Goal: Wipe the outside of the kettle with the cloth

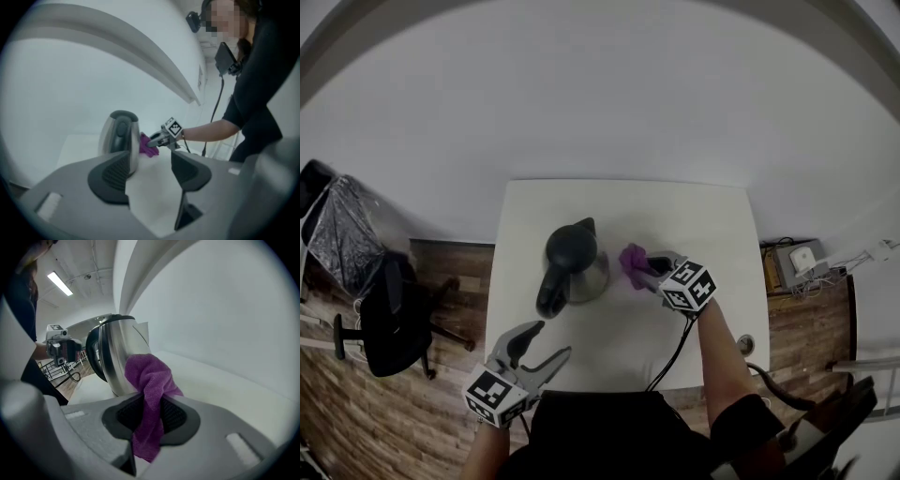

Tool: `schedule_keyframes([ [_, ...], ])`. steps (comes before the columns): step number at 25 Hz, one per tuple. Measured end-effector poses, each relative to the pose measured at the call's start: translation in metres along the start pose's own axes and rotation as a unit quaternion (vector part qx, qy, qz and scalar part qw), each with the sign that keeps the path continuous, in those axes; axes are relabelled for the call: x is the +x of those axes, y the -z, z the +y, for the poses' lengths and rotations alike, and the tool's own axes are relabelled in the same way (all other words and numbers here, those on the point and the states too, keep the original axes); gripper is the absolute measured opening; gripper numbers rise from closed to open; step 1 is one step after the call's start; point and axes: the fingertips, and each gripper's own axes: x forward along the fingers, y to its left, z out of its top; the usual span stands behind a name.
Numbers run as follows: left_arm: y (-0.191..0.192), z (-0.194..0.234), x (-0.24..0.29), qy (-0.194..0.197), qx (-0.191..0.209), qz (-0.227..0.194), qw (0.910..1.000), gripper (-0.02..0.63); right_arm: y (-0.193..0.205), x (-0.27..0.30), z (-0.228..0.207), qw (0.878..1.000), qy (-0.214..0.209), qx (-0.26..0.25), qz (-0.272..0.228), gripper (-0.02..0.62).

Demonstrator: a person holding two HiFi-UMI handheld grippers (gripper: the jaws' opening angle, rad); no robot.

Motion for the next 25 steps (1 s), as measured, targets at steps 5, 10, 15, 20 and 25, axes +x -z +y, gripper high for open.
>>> schedule_keyframes([
  [5, 0.010, -0.029, 0.039, 0.036, -0.012, 0.012, 0.9992, 0.267, -0.002, -0.008, 0.000, 1.000, 0.006, 0.006, -0.016, 0.092],
  [10, 0.002, -0.013, 0.059, 0.020, -0.047, 0.004, 0.9987, 0.279, 0.000, -0.012, 0.005, 1.000, 0.005, 0.008, -0.020, 0.092],
  [15, 0.003, -0.002, 0.049, -0.003, -0.054, 0.011, 0.9985, 0.278, 0.002, -0.016, 0.004, 1.000, 0.007, 0.008, -0.023, 0.092],
  [20, 0.002, 0.012, 0.041, -0.028, -0.071, 0.007, 0.9970, 0.279, 0.002, -0.016, 0.003, 1.000, 0.007, 0.008, -0.023, 0.092],
  [25, 0.000, 0.027, 0.041, -0.057, -0.074, 0.001, 0.9956, 0.336, 0.004, -0.015, 0.004, 1.000, 0.004, 0.006, -0.023, 0.092],
])
